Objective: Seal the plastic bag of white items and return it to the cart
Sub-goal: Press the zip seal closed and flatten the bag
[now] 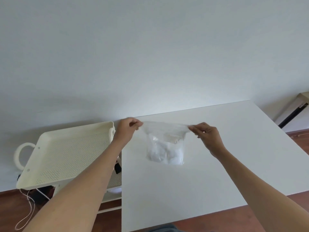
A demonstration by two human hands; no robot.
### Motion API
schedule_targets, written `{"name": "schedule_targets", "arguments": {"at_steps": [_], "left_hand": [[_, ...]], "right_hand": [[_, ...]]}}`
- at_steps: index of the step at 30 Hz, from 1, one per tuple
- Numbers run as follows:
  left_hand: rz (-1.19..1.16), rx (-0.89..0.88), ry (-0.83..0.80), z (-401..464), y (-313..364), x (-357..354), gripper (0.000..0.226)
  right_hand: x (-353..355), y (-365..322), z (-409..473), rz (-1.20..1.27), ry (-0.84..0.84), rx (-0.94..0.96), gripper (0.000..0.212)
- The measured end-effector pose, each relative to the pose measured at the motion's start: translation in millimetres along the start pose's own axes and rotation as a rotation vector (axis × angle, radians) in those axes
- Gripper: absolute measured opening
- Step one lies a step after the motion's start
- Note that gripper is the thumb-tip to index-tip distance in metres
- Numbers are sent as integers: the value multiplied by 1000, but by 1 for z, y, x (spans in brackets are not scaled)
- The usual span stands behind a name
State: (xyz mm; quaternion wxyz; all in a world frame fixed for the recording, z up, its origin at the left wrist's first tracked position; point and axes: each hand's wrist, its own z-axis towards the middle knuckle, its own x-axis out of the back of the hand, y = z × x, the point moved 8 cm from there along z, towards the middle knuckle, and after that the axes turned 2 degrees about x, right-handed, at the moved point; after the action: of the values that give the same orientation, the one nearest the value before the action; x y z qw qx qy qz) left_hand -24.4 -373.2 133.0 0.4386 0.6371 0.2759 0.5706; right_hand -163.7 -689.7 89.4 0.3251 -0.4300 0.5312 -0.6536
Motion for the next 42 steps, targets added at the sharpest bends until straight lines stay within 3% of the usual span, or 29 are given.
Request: {"name": "schedule_targets", "arguments": {"at_steps": [4, 7, 9, 16, 19, 25, 29, 33, 42], "left_hand": [[226, -128, -100, 4, 29, 4, 12], [274, -162, -122, 8, 37, 17, 11], [405, -186, -222, 6, 43, 14, 12], [403, -175, -195, 10, 46, 37, 10], [493, -133, -285, 3, 34, 33, 10], [306, -36, -237, -6, 17, 39, 10], [42, 62, -379, -22, 13, 26, 16], [-32, 130, -436, -34, 9, 17, 20], [-226, 279, -568, -55, -20, 0, 25]], "right_hand": [[-6, -25, 11, -83, -79, 74, 11], [4, -39, 19, -68, -40, 74, 14], [-4, -49, 23, -163, -148, 102, 14], [-5, -65, 32, -207, -219, 139, 9], [-13, -67, 32, -234, -296, 155, 12], [-18, -50, 27, -142, -299, 86, 15], [-12, -38, 25, -56, -297, 35, 20], [-13, -31, 23, 80, -364, -11, 38], [-22, 4, 12, 196, -526, -181, 36]]}}
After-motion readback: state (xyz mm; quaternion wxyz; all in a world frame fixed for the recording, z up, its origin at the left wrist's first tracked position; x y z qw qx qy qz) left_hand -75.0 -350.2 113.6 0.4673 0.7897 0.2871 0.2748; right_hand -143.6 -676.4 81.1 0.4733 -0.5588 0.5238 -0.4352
